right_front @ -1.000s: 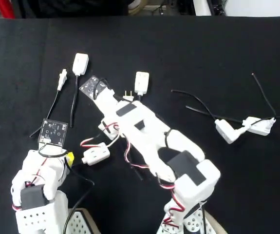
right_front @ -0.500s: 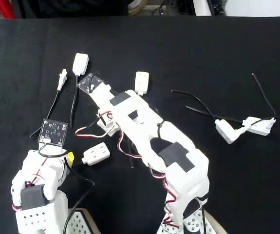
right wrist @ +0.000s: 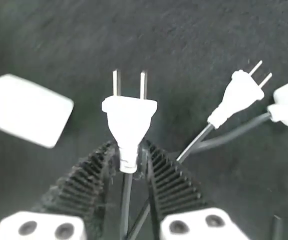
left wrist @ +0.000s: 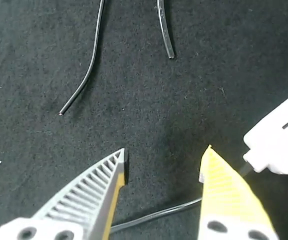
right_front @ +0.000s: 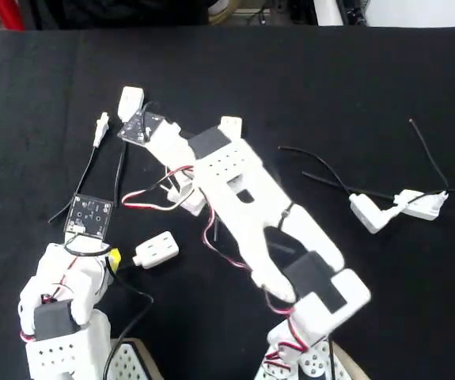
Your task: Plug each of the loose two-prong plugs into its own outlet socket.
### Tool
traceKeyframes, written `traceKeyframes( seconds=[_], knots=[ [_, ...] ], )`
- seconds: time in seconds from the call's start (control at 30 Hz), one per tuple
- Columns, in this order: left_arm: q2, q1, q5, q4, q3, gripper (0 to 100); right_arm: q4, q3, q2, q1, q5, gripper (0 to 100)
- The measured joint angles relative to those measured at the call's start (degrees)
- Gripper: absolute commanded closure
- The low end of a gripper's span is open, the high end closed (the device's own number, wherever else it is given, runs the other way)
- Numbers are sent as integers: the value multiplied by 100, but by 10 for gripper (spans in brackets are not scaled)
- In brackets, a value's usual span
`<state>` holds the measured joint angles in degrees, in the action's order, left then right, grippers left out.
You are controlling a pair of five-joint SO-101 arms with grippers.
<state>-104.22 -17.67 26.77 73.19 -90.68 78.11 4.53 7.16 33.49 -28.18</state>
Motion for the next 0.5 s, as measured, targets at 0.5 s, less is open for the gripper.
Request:
traceKeyframes(
  seconds=[0.5],
  knots=[
    [0,0,9,0,-18,757,2075,193,-668,-1204,-3209,988]
  ],
)
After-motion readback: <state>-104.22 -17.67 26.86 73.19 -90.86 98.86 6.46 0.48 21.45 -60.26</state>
